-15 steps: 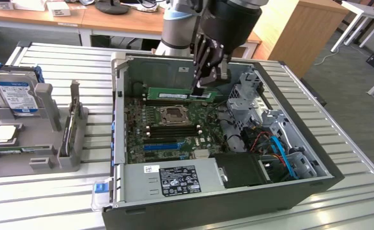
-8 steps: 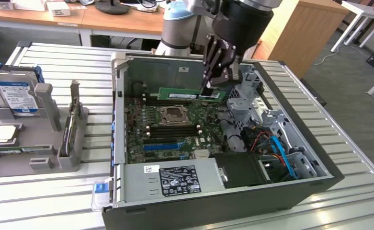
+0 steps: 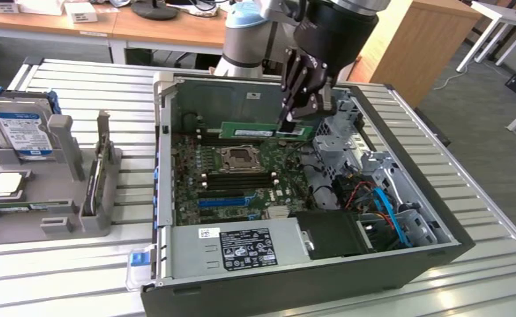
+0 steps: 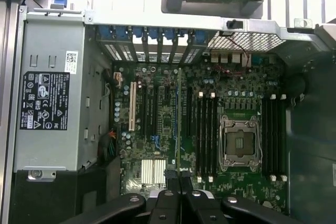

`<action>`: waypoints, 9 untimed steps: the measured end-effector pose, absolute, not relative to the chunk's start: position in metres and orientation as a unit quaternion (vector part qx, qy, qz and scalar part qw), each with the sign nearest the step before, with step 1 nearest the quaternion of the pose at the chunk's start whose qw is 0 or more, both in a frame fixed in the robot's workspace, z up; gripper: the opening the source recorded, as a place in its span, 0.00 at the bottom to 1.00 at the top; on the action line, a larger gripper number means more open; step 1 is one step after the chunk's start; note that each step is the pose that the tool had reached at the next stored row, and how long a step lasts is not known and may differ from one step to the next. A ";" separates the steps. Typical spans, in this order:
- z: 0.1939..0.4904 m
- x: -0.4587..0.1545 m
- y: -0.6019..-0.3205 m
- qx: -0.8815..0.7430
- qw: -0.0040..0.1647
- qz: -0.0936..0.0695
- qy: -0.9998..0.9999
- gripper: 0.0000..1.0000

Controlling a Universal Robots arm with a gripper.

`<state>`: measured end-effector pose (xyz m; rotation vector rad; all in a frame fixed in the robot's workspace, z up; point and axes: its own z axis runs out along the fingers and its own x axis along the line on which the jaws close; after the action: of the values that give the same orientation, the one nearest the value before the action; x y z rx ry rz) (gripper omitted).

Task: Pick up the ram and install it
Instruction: 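Pick up the ram and move it above insertion slot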

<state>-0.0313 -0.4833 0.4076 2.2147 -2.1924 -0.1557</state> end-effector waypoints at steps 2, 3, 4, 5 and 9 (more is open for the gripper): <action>0.407 -0.031 -0.483 0.712 0.009 -0.048 -0.700 0.12; 0.408 -0.031 -0.483 0.713 0.008 -0.047 -0.700 0.12; 0.408 -0.031 -0.483 0.714 0.007 -0.045 -0.699 0.12; 0.408 -0.032 -0.483 0.715 0.005 -0.044 -0.698 0.12; 0.408 -0.033 -0.483 0.718 -0.001 -0.037 -0.695 0.12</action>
<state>-0.0329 -0.4833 0.4076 2.2576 -2.1855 -0.1158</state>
